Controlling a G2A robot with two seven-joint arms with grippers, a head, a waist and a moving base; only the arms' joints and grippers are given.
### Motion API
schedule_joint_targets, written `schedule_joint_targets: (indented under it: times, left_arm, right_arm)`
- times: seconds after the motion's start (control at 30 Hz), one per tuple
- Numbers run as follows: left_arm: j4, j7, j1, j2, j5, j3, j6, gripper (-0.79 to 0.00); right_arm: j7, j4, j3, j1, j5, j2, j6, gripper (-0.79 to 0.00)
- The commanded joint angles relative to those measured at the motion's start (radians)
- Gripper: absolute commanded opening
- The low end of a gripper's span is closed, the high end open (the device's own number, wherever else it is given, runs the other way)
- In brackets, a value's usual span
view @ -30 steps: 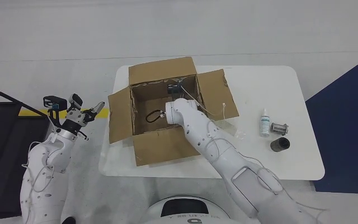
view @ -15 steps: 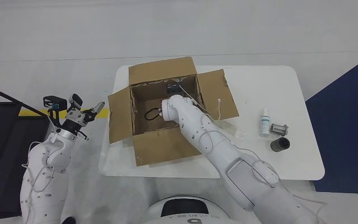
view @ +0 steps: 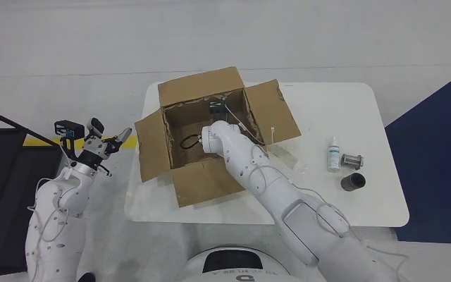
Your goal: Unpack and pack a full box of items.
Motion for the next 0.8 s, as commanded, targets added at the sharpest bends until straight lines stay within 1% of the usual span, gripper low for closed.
schedule_joint_targets:
  times: [0.0,0.13,0.27,0.37,0.47,0.6,0.77]
  left_arm:
    - [0.0,0.0,0.0,0.0,0.0,0.0,0.0,0.0]
    - [0.0,0.0,0.0,0.0,0.0,0.0,0.0,0.0]
    - [0.0,0.0,0.0,0.0,0.0,0.0,0.0,0.0]
    - [0.0,0.0,0.0,0.0,0.0,0.0,0.0,0.0]
    - [0.0,0.0,0.0,0.0,0.0,0.0,0.0,0.0]
    - [0.0,0.0,0.0,0.0,0.0,0.0,0.0,0.0]
    - [0.0,0.0,0.0,0.0,0.0,0.0,0.0,0.0]
  right_arm:
    - [-0.033,-0.086,0.017,-0.05,-0.03,0.015,0.005,-0.785]
    - [-0.079,-0.321,0.069,-0.199,-0.124,0.058,-0.01,-0.785]
    - [-0.073,-0.572,0.133,-0.361,-0.222,0.1,-0.083,-0.785]
    - [-0.082,-0.715,0.17,-0.453,-0.267,0.121,-0.143,-0.785]
    - [-0.132,-0.821,0.194,-0.52,-0.282,0.133,-0.192,-0.785]
    - [-0.224,-0.914,0.214,-0.583,-0.279,0.144,-0.253,-0.785]
    - [-0.321,-0.99,0.223,-0.633,-0.293,0.151,-0.273,-0.785]
